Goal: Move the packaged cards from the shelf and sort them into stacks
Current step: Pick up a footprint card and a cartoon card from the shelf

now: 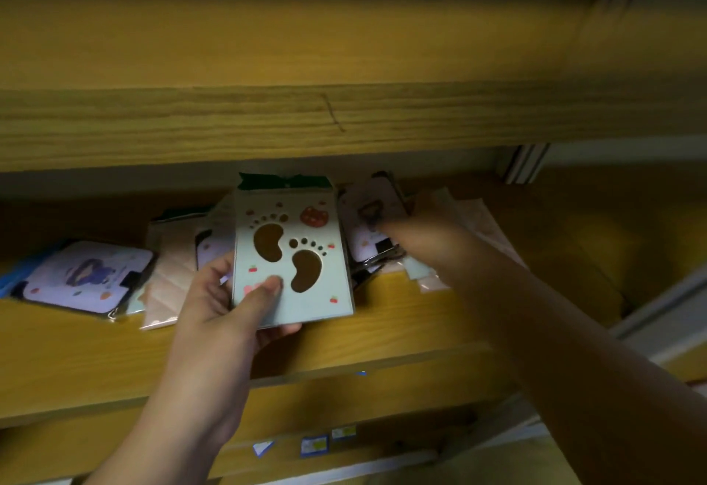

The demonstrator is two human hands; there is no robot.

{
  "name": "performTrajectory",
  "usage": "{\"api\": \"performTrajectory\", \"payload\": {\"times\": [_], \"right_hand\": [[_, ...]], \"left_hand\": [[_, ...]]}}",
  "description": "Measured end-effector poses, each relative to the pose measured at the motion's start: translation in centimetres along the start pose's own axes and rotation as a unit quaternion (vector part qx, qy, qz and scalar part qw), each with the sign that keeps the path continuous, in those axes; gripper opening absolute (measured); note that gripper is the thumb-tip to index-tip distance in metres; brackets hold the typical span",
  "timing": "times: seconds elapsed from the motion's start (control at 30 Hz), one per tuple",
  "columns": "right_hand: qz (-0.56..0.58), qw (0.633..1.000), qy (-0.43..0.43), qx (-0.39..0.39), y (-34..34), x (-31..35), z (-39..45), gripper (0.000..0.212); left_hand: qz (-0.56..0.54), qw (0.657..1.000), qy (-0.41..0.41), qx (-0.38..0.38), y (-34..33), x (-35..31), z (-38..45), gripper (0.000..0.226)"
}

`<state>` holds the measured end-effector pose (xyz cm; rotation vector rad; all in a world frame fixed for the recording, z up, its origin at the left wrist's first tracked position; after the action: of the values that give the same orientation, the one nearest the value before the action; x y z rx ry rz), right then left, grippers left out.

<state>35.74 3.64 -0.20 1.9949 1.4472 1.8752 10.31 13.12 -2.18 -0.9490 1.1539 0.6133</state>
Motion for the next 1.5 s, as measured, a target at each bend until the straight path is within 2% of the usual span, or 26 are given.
{"api": "performTrajectory", "payload": {"times": [0.1,0.13,0.23,0.33,0.43,0.53,0.63,0.7,0.8,0.9,1.03,1.27,1.37,1.5], "right_hand": [[0.171,0.970,-0.131,0.116,0.8,-2.2,-2.9,0.023],[0.221,0.956,-0.144,0.131,1.7,-2.8,-4.1,0.022],[0.323,0.931,-0.104,0.133,5.4,-4.4,-8.0,0.020],[0.341,0.932,-0.085,0.092,8.8,-7.3,-11.8,0.021],[0.346,0.937,-0.017,0.050,12.4,-10.0,-15.4,0.019],[0.371,0.926,0.049,0.054,15.6,-12.8,-20.0,0.027],[0.426,0.899,0.077,0.062,19.3,-17.0,-24.1,0.019],[0.451,0.887,0.072,0.060,22.1,-20.3,-25.8,0.020],[0.457,0.888,0.018,0.053,26.0,-25.5,-27.0,0.031],[0.482,0.875,-0.035,0.017,30.3,-30.2,-27.7,0.021],[0.491,0.869,-0.064,-0.014,35.3,-34.4,-28.5,0.022],[0.537,0.840,-0.073,-0.031,41.8,-39.4,-26.4,0.034],[0.545,0.832,-0.092,-0.050,44.4,-41.7,-24.0,0.029],[0.535,0.839,-0.083,-0.062,48.6,-43.8,-19.9,0.038]], "left_hand": [[-0.007,1.000,-0.004,0.015,-1.1,0.2,-0.6,0.036],[-0.005,1.000,-0.005,0.027,-1.6,0.2,-1.0,0.035],[-0.008,0.998,-0.004,0.055,-3.3,-0.1,-2.8,0.037],[-0.004,0.998,-0.004,0.070,-5.1,-0.4,-5.4,0.033],[-0.005,0.997,0.008,0.077,-7.6,-0.5,-8.7,0.031],[-0.011,0.996,0.019,0.081,-10.9,-0.8,-13.1,0.034],[-0.014,0.996,0.020,0.088,-14.9,-0.7,-18.3,0.040],[-0.021,0.996,0.024,0.087,-17.6,-0.3,-21.7,0.039],[-0.017,0.995,0.022,0.096,-21.8,0.8,-26.1,0.035],[-0.015,0.994,0.040,0.105,-26.3,1.9,-29.7,0.037],[-0.004,0.991,0.067,0.118,-31.7,2.8,-32.7,0.033],[0.008,0.987,0.086,0.134,-40.9,5.4,-33.1,0.029],[-0.002,0.984,0.105,0.144,-45.1,8.0,-32.1,0.032],[-0.023,0.977,0.140,0.156,-51.1,12.2,-29.4,0.032]]}}
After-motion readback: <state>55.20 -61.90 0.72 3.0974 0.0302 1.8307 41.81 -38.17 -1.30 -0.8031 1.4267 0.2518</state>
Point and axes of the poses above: each hand's wrist, its own z-axis towards the middle knuckle, its own y-axis out of the back of the hand, x = y × z, the point moved 7 cm from there along z, towards the middle knuckle, and after that the axes turned 13 degrees about -y, right-handed, at the moved point
